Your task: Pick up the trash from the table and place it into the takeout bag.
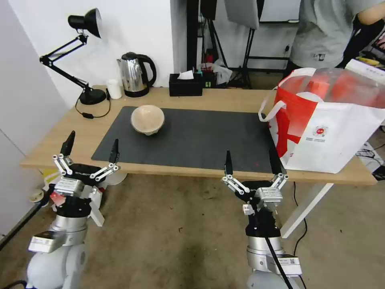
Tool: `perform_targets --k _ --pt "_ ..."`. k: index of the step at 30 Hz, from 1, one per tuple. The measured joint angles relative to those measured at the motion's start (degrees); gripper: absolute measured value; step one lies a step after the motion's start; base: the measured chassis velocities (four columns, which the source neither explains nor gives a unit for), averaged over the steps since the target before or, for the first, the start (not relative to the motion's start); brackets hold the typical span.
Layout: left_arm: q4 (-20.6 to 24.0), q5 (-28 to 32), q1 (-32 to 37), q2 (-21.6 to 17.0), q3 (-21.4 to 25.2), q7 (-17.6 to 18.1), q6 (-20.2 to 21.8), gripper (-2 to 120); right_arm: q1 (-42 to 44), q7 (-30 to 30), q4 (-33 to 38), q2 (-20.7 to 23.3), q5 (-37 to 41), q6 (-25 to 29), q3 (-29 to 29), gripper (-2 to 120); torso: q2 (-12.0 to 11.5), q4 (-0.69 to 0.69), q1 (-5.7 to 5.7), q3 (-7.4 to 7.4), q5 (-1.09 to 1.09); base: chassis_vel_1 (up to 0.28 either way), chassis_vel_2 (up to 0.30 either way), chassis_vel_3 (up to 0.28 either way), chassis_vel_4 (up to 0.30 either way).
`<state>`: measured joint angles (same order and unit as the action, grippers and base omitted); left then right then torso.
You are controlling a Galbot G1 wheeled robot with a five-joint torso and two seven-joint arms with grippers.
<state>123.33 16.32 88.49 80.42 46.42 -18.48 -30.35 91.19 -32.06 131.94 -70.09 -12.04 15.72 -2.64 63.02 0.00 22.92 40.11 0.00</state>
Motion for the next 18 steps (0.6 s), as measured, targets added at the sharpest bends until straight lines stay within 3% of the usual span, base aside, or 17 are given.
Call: perform_targets --k 12,18 --pt "-0.48 -0.05 -0.22 0.57 -2.81 -0.19 0.65 100 1.59 -0.29 0.02 -0.7 -0.26 0.28 -0.18 100 0.0 0.0 0.0 0.0 0.0 0.0 0.0 0.0 0.0" --pt "-0.7 -0.61 -0.16 1.51 -3.21 -0.2 0.45 100 4.39 -1.2 -0.24 -1.22 -2.49 2.98 -0.16 100 0.0 0.0 0.0 0.0 0.0 0.0 0.0 0.0 0.0"
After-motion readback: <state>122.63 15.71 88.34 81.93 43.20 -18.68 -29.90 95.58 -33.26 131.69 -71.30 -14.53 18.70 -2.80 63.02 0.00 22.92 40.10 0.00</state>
